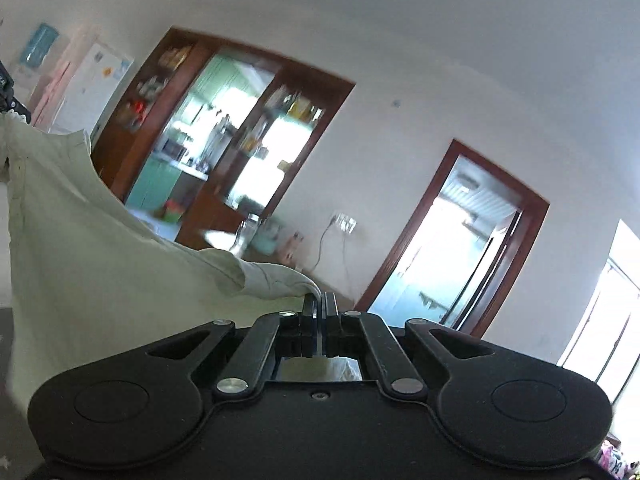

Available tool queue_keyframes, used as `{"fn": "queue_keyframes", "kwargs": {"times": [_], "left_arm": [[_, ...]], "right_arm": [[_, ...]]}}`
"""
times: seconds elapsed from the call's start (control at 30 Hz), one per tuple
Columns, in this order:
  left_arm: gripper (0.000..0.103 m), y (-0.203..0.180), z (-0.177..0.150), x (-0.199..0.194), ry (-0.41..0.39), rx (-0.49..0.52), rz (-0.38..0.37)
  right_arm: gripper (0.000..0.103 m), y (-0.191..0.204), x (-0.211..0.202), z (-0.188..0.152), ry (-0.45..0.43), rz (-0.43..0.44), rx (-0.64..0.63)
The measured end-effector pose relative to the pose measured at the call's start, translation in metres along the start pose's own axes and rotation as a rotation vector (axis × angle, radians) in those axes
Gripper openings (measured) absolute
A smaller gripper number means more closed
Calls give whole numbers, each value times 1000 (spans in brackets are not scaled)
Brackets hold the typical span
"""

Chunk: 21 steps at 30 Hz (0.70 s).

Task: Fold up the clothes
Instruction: 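Lift the shirt with both grippers and shake it out flat onto the table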

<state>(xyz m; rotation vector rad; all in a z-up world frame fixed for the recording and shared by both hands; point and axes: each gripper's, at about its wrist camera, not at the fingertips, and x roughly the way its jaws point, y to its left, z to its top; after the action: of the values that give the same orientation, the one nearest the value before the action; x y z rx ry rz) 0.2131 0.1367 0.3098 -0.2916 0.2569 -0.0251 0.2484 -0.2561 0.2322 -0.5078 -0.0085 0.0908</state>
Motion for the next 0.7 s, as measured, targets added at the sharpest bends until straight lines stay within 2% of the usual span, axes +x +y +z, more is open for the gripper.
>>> {"fn": "queue_keyframes", "kwargs": {"times": [0.1, 0.2, 0.37, 0.43, 0.5, 0.63, 0.7], "left_arm": [[3, 7, -26, -9, 46, 26, 14], [3, 20, -67, -21, 137, 48, 32], [3, 53, -176, -49, 331, 73, 72], [3, 69, -219, -60, 402, 66, 89], [4, 89, -256, -72, 454, 46, 112], [3, 110, -306, -97, 513, 54, 171], [4, 121, -314, -110, 513, 49, 191]], "right_arm": [[2, 0, -15, -15, 19, 29, 7], [2, 20, -45, -53, 66, 85, -1], [2, 70, -101, -118, 182, 192, -14], [2, 99, -130, -157, 265, 260, -29], [2, 120, -151, -181, 319, 305, -48], [2, 157, -195, -227, 428, 408, -102], [12, 166, -215, -239, 457, 452, -113]]}}
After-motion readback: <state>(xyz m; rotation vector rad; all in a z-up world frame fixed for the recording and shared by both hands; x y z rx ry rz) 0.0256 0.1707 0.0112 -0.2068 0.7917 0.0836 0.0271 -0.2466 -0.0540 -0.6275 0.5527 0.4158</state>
